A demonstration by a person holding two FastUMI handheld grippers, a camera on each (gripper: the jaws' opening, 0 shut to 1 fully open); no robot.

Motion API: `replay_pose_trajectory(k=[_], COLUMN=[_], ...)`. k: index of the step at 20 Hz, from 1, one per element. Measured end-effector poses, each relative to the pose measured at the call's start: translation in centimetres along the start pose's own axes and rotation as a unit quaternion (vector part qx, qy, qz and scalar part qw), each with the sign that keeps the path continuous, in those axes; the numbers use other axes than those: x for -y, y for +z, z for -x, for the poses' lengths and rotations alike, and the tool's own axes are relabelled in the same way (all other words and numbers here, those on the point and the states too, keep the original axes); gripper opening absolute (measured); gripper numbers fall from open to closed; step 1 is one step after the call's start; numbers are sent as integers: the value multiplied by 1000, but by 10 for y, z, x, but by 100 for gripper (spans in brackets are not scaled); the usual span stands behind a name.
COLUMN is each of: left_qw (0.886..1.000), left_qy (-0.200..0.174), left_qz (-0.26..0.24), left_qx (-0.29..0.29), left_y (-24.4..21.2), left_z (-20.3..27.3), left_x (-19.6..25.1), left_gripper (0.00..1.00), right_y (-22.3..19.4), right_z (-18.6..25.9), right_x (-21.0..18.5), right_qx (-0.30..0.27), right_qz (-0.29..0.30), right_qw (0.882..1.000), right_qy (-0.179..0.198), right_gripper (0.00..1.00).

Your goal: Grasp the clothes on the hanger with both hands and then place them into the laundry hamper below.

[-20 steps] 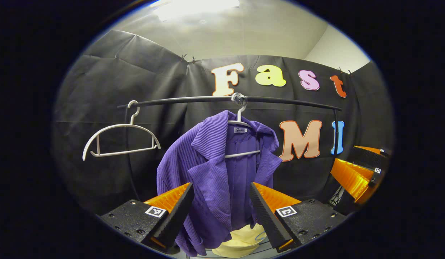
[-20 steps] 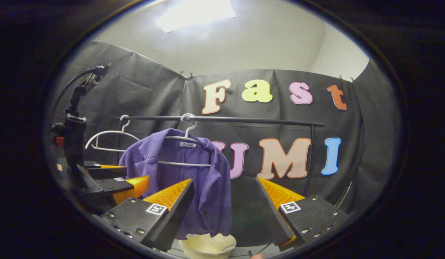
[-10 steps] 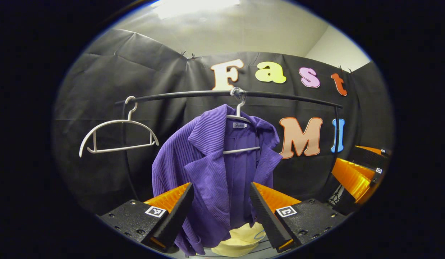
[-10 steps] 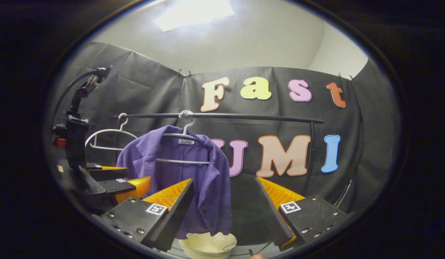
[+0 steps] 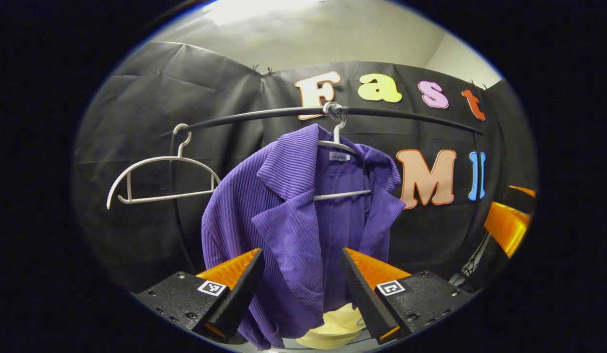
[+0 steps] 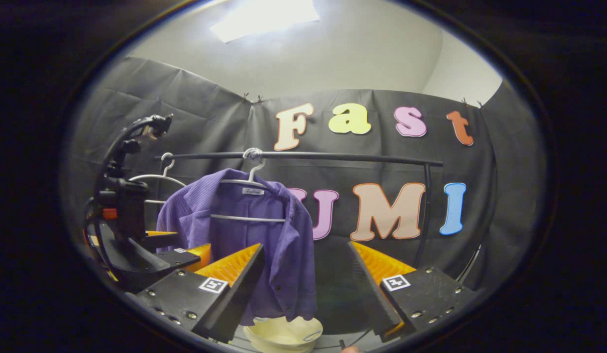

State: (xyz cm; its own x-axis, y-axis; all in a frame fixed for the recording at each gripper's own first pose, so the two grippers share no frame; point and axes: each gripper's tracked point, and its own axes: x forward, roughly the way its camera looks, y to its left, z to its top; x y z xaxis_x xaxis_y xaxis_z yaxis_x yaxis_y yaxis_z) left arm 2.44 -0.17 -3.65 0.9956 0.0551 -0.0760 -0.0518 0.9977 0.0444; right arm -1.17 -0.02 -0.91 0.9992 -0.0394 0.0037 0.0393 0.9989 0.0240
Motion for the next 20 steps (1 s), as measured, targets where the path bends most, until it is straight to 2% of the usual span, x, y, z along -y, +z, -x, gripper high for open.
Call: replay_pose_trajectory(k=[1, 4, 5, 6, 8, 9, 11, 12, 18, 19, 20], left_qw=[1000, 999, 999, 999, 998, 997, 997, 997, 996, 996, 996], left_qy=[7, 30, 37, 43, 56, 61, 62, 60, 69, 68, 66], left_qz=[-5, -20, -24, -28, -34, -36, -37, -37, -49, -50, -50], left_qx=[2, 11, 12, 13, 13, 12, 10, 8, -12, -12, -14], left_y=[-1, 0, -1, -2, -4, -6, -10, -12, -18, -19, -19], left_z=[-4, -13, -16, -18, -21, -23, -30, -30, -37, -40, -34], left_x=[-1, -5, -6, -8, -11, -13, -12, -10, -17, -16, -15], left_gripper=[96, 96, 92, 99, 92, 95, 94, 92, 7, 4, 6], right_y=[-1, -3, -4, -4, -8, -11, -14, -16, -25, -26, -28], right_z=[-1, -5, -7, -9, -12, -15, -20, -23, -44, -49, -55], right_x=[1, 4, 5, 6, 7, 7, 8, 7, 0, -1, -3], right_qx=[0, 0, 2, 2, -1, -3, -7, -9, -16, -17, -18], right_qz=[0, -3, -4, -2, 1, 2, 3, 3, 0, 0, 1], right_qw=[1000, 1000, 1000, 1000, 1000, 1000, 999, 999, 998, 998, 997], right_qy=[1, 8, 10, 13, 21, 26, 33, 37, 60, 64, 69], right_gripper=[96, 98, 98, 98, 96, 98, 96, 99, 99, 99, 97])
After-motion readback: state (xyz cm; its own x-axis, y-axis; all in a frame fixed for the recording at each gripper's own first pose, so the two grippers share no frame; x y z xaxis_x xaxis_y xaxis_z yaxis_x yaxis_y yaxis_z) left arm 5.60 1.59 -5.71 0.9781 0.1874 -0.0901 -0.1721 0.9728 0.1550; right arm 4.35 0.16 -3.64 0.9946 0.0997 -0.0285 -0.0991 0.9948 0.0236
